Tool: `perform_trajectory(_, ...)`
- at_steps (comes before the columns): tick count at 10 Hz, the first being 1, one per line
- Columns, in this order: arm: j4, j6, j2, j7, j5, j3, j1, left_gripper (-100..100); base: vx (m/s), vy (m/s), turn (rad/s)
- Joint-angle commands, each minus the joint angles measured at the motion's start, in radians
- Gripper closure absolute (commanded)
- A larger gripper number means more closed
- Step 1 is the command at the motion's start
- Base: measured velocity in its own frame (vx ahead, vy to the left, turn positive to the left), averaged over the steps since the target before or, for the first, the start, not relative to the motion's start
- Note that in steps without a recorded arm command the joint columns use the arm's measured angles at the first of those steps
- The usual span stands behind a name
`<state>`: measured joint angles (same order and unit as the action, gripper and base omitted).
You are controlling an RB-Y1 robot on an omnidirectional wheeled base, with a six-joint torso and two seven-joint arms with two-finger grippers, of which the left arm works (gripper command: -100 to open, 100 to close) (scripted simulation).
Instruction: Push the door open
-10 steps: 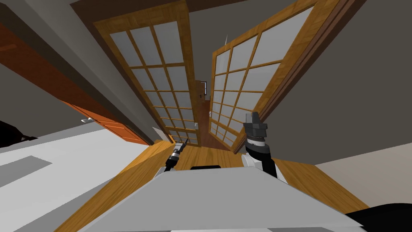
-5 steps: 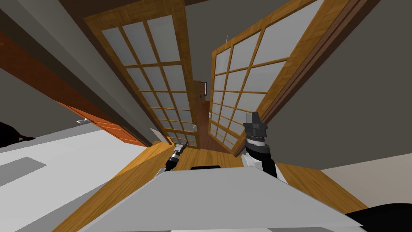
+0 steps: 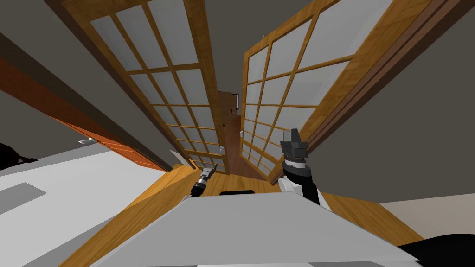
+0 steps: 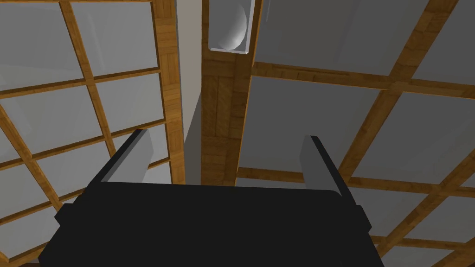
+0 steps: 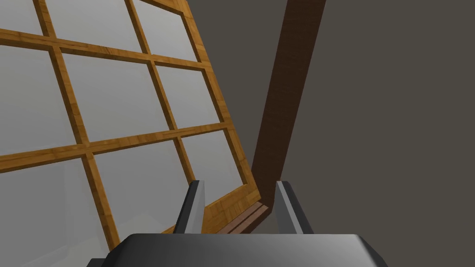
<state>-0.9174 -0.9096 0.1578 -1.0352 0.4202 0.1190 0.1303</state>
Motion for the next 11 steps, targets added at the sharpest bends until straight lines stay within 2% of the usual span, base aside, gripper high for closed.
perform_trajectory(1,0.032,-0.008,0.002,-0.032,0.010,0.005,-0.007,-100,0.158,-0.053,0.023)
perform_trajectory(4,0.071,-0.018,0.003,-0.066,0.021,0.010,-0.017,-100,0.111,-0.045,0.010)
perform_trajectory(5,0.060,-0.013,0.004,-0.055,0.019,0.009,-0.016,-100,0.036,-0.015,0.004)
perform_trajectory(11,0.083,0.015,-0.033,-0.096,0.016,0.021,-0.048,-100,0.175,-0.012,-0.037)
